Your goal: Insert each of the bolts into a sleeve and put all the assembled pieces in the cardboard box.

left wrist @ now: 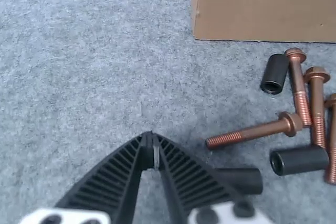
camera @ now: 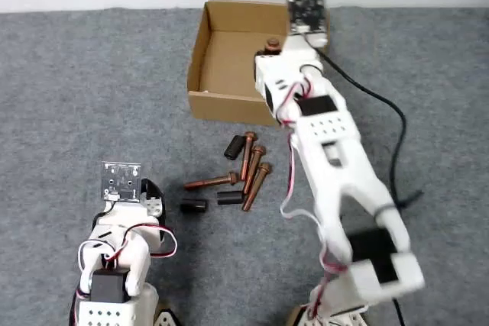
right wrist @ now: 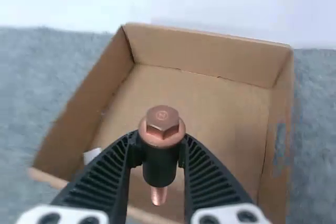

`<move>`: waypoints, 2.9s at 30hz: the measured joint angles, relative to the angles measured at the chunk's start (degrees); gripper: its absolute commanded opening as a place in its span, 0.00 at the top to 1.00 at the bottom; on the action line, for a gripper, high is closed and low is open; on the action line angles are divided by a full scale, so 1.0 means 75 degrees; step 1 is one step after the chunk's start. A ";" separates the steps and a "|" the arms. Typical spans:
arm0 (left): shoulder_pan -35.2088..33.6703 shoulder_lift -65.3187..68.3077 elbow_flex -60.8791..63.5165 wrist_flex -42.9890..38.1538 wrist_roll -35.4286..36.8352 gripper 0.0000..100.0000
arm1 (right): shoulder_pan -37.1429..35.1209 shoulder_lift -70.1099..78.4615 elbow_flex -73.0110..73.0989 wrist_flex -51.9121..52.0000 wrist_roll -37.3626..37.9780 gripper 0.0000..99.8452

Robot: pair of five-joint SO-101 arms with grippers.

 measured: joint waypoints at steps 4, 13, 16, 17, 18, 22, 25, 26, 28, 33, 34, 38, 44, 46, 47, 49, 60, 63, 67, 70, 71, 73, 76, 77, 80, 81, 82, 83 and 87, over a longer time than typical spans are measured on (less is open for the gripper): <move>0.0000 0.0000 0.0000 0.0000 0.0000 1.00 | 0.0000 0.1676 -0.1254 -0.0105 0.0832 0.99; 0.0000 0.0000 0.0000 0.0000 0.0000 1.00 | 0.0012 0.4677 -0.3704 0.0000 0.3575 0.96; 0.0000 0.0000 0.0000 0.0082 0.0000 1.00 | 0.0000 0.5122 -0.4220 0.0504 0.3915 0.85; 0.0000 0.0000 0.0000 0.0129 0.0000 1.00 | 0.0000 0.5204 -0.4349 0.0680 0.3950 0.83; 0.0000 0.0000 0.0000 0.0176 0.0000 1.00 | 0.0000 0.5216 -0.4466 0.0856 0.3985 0.83; 0.0000 0.0000 0.0000 0.0199 0.0000 1.00 | 0.0023 0.5216 -0.4642 0.1289 0.4032 0.87; 0.0000 0.0000 0.0000 0.0199 -0.0012 1.00 | 0.0023 0.5216 -0.4794 0.1383 0.4032 0.90; 0.0000 0.0000 0.0000 0.0199 -0.0012 1.00 | 0.0023 0.5216 -0.4841 0.1395 0.4032 0.91; 0.0000 0.0000 0.0000 0.0199 -0.0012 1.00 | 0.0000 0.5204 -0.4876 0.1395 0.4032 0.92; -0.0023 0.0000 0.0000 0.0199 -0.0012 1.00 | 0.0012 0.4548 -0.4876 0.2180 0.4032 0.99; -0.0047 0.0000 0.0000 0.0199 -0.0012 1.00 | 0.0012 0.4314 -0.4876 0.2508 0.4032 0.99; -0.0070 0.0000 0.0000 0.0199 -0.0059 1.00 | -0.0012 0.3352 -0.4876 0.4032 0.3810 0.99; -0.0070 0.0000 0.0000 0.0199 -0.0059 1.00 | 0.0000 0.2086 -0.4876 0.5802 0.2637 0.99; -0.0070 0.0000 0.0000 0.0199 -0.0059 1.00 | -0.0012 0.1770 -0.4876 0.6365 0.2274 0.99; -0.0070 0.0000 0.0000 0.0199 -0.0059 1.00 | -0.0035 0.1641 -0.4876 0.6658 0.2098 0.99; -0.0070 0.0000 0.0000 0.0199 -0.0059 1.00 | -0.0059 0.1395 -0.4876 0.7244 0.1700 0.99; -0.0328 0.0000 0.0000 0.0199 -0.0070 1.00 | -0.0059 0.0879 -0.4876 1.0350 -0.0551 0.99; -0.0328 0.0000 0.0000 0.0199 -0.0070 1.00 | -0.0012 0.0527 -0.4560 1.0362 -0.0926 0.99; -0.0328 0.0000 0.0000 0.0199 -0.0070 1.00 | 0.0000 -0.0281 -0.3165 1.0362 -0.1160 0.99; -0.0328 0.0000 0.0000 0.0199 -0.0070 1.00 | 0.0035 -0.1114 -0.1805 1.0362 -0.1489 0.99; -0.0328 0.0000 0.0000 0.0199 -0.0070 1.00 | 0.0035 -0.1407 -0.1360 1.0362 -0.1606 0.99; -0.0328 0.0000 0.0000 0.0199 -0.0070 1.00 | 0.0012 -0.2016 -0.0516 1.0362 -0.1875 0.99; -0.0328 0.0000 0.0000 0.0199 -0.0070 1.00 | 0.0023 -0.2684 0.0621 1.0362 -0.2086 0.93; -0.0328 0.0000 0.0000 0.0199 -0.0070 1.00 | 0.0035 -0.2848 0.0973 1.0350 -0.2110 0.90; -0.0328 0.0000 0.0000 0.0199 -0.0070 1.00 | 0.0012 -0.3141 0.1875 1.0139 -0.2145 0.80; -0.0328 0.0000 0.0000 0.0199 -0.0070 1.00 | 0.0012 -0.3188 0.2133 0.9975 -0.2145 0.78; -0.0328 0.0000 0.0000 0.0199 -0.0070 1.00 | 0.0012 -0.3200 0.2356 0.9799 -0.2145 0.78; -0.0328 0.0000 0.0000 0.0199 -0.0070 1.00 | 0.0023 -0.3212 0.2567 0.9588 -0.2145 0.78; -0.0328 0.0000 0.0000 0.0199 -0.0070 1.00 | 0.0012 -0.3212 0.3352 0.8697 -0.2145 0.81</move>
